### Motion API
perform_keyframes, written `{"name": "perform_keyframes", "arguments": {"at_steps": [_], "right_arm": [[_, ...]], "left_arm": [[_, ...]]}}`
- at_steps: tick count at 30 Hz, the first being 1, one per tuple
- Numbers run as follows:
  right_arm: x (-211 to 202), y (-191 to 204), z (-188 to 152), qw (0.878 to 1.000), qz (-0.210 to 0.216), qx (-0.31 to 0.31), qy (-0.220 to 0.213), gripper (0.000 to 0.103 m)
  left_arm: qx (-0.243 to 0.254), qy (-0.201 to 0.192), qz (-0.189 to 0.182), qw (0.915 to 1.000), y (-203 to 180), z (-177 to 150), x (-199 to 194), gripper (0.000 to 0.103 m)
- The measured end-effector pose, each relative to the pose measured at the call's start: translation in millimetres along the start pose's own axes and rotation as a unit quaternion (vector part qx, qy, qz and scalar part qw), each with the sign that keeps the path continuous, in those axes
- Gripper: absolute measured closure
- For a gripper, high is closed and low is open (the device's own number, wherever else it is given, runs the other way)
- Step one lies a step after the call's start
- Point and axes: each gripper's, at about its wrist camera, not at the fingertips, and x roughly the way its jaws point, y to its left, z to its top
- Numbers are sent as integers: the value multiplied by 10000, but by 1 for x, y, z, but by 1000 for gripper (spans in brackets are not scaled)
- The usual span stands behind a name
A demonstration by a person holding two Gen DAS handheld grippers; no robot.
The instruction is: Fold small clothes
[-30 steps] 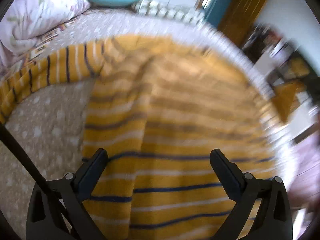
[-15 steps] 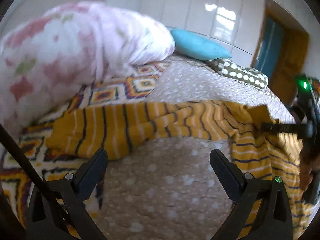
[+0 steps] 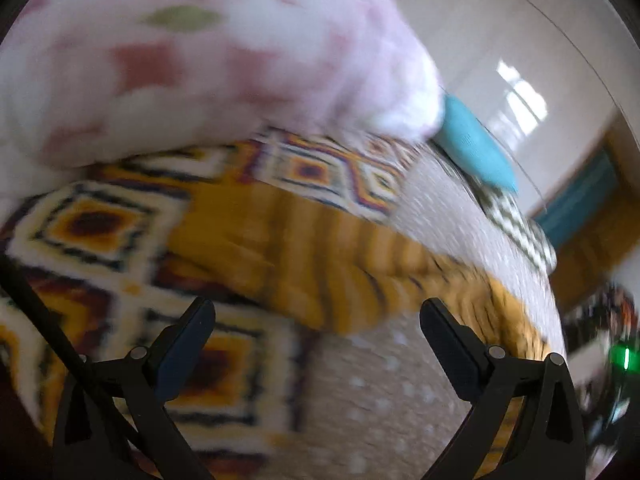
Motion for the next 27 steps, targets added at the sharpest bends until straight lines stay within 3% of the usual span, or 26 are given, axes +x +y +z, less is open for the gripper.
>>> {"name": "perform_keyframes", "arguments": {"at_steps": [5,7,10,13,16,19,20,21,22,23,25,27], "right_arm": [[-21,-12,-38,9997,124,56,-188,58],[-23,-21,-54,9996,111,74,-255,58],[-17,-37,-70,9989,272,285,-235,57],[-13,-51,-79,9956,560,619,-433,55],[-12,-52,-84,9946,585,640,-574,54],[-12,-50,-86,9947,538,608,-638,54],[-12,-51,-87,9944,553,618,-651,54],[-12,-51,-87,9941,581,635,-657,54],[-12,-54,-87,9935,639,674,-659,53],[-12,-55,-88,9930,676,703,-662,53],[-11,-56,-88,9921,743,753,-669,53],[-11,-56,-88,9920,753,765,-667,53]], "left_arm": [[-809,-357,323,9956,49,10,-17,1],[-1063,-278,363,9933,62,8,-13,1],[-1253,-4,93,9921,67,6,4,1],[-1061,23,281,9940,52,4,19,1],[-774,390,416,9954,31,7,50,1],[-339,317,1014,9938,8,6,65,4],[-237,329,1047,9937,2,5,67,11],[-135,328,1106,9932,-4,3,68,42],[-96,323,1143,9929,-6,2,67,85],[-98,343,1104,9932,-9,1,67,98],[-356,257,724,9964,-8,3,62,98],[-404,30,674,9969,-9,6,50,99]]}}
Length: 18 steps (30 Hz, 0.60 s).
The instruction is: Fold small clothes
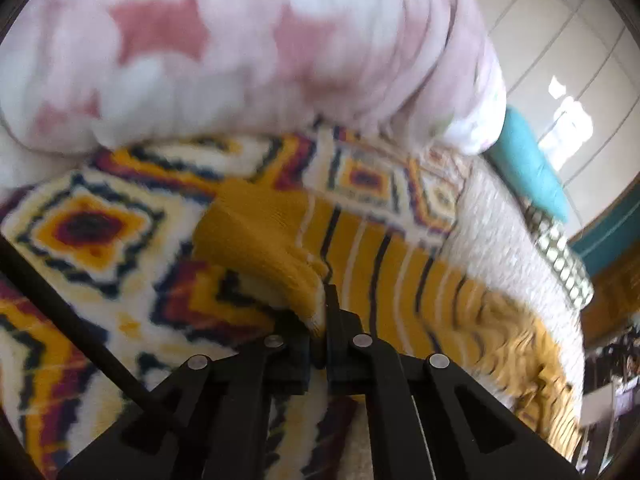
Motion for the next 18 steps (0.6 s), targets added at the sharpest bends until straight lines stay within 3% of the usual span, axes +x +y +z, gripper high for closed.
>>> {"name": "perform_keyframes", "arguments": {"at_steps": [6,9,12,16,18], "right_arm": [[-7,15,4,9993,-253,-278,27,54],[-45,12,4,9987,186,-29,-480,54],[-82,4,2,9955,297,60,-896,54],[-124,-34,-9,9912,103,421,-1252,54],[-140,-57,-17,9877,47,718,-1386,54]], "left_arm": [[571,-428,234,9972,-20,59,-29,99],[1043,-765,428,9907,-46,81,-52,99],[1621,-1109,495,9793,-89,76,-76,99],[2129,-1051,-139,9713,-154,44,-98,99],[2486,-887,-627,9625,-201,10,-104,99]]}}
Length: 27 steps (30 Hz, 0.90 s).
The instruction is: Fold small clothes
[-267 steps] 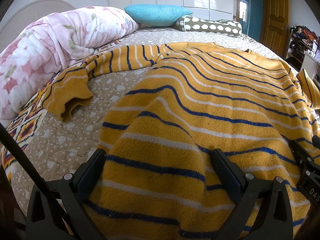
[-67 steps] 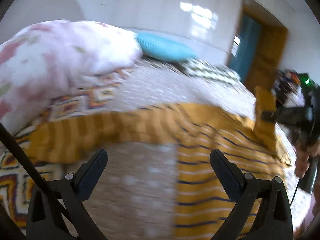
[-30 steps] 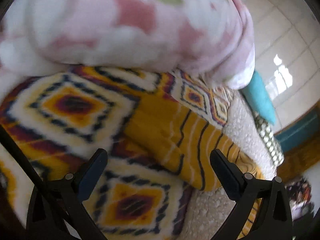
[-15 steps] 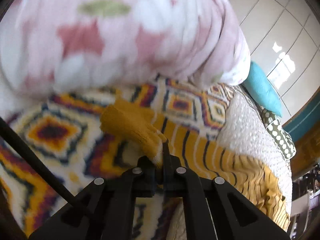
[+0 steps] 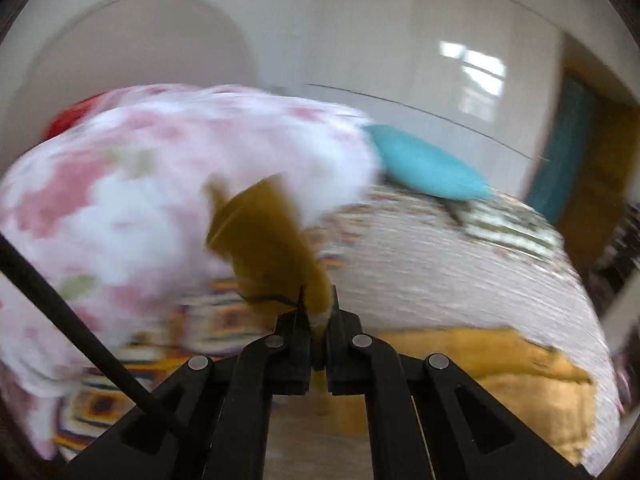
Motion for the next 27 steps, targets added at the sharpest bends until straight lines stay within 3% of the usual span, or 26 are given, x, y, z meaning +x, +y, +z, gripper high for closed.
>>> {"name": "perform_keyframes", "arguments": {"at_steps": [2,5,7,10,12,14,18,19,20,22,25,27], "right_arm": [[-21,-29,-4,9993,-130,315,-167,54],[-48,-67,-12,9967,-343,657,-336,54],[-62,-86,-21,9950,-435,832,-353,54],[-83,-116,-31,9916,-668,1048,-352,54],[-95,-130,-36,9899,-754,1146,-351,54],[-110,-144,-43,9876,-881,1244,-363,54],[-130,-158,-53,9843,-939,1436,-420,54],[-133,-160,-53,9837,-933,1479,-428,54],[-136,-160,-52,9833,-910,1516,-435,54],[-137,-158,-49,9839,-843,1509,-451,54],[-125,-140,-30,9881,-689,1314,-407,54],[-110,-130,-15,9906,-572,1191,-341,54]], "left_arm": [[255,59,-366,9990,-52,-3,11,99],[720,358,-1145,9902,-149,-28,13,99],[925,535,-1461,9835,-197,-47,15,99],[1181,941,-1972,9687,-271,-82,32,99],[1411,1418,-2345,9513,-313,-114,43,98],[1608,1811,-2436,9391,-333,-143,44,93],[1686,2159,-2661,9242,-328,-175,23,68],[1700,2134,-2699,9235,-319,-179,17,54],[1733,2034,-2699,9251,-306,-181,4,47],[1845,1733,-2468,9354,-274,-182,-23,29],[1998,1324,-1737,9552,-218,-180,-50,28],[1745,1195,-1267,9691,-178,-185,-61,28]]}}
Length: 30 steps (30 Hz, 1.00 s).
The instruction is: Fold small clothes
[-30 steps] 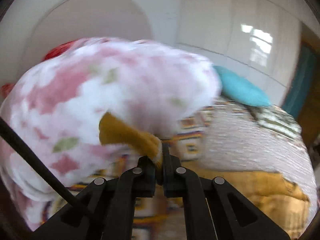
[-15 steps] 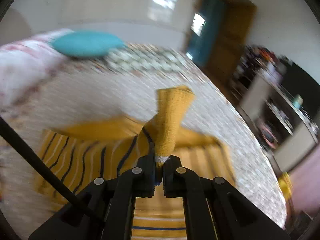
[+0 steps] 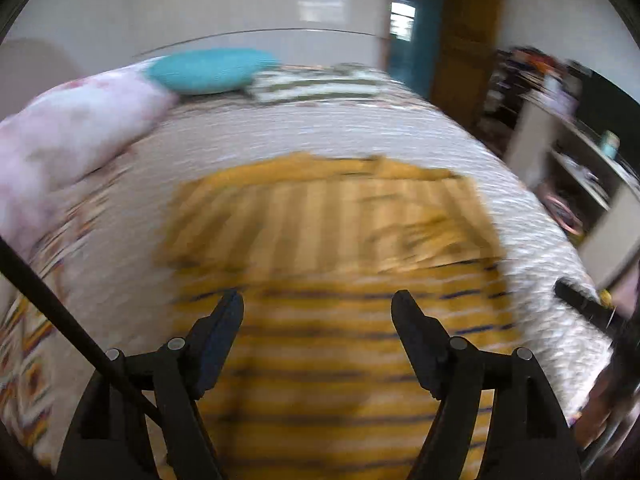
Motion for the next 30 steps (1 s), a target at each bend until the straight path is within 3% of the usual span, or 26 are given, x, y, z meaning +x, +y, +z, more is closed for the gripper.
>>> {"name": "perform_keyframes", "arguments": {"at_steps": [3,7,11,14,16,17,20,26,28,30], "right_arm": [[31,22,24,9995,7,-300,119,54],[91,30,49,9967,-409,-569,415,53],[139,27,53,9943,-487,-392,865,52],[163,30,52,9923,-502,-440,1044,52],[173,35,52,9893,-555,-637,1192,70],[174,37,54,9876,-644,-753,1218,92],[161,29,62,9892,-775,-714,1016,95],[141,-4,70,9820,-1661,-513,733,94],[130,-3,67,9831,-1604,-591,655,89],[112,5,60,9844,-1502,-757,509,72]], "left_arm": [[-405,-188,364,9983,37,-29,-13,25],[-769,-198,674,9946,73,-56,-8,25],[-1175,-33,642,9910,89,-75,8,25],[-1291,-136,600,9897,92,-84,3,25],[-1229,-178,638,9902,87,-84,0,25],[-1235,-184,601,9904,87,-84,-3,25],[-1376,-163,437,9894,93,-85,-8,24],[-1642,-69,311,9859,115,-84,-7,24],[-1747,53,238,9843,124,-82,-1,24],[-1925,146,98,9811,136,-80,3,25]]}}
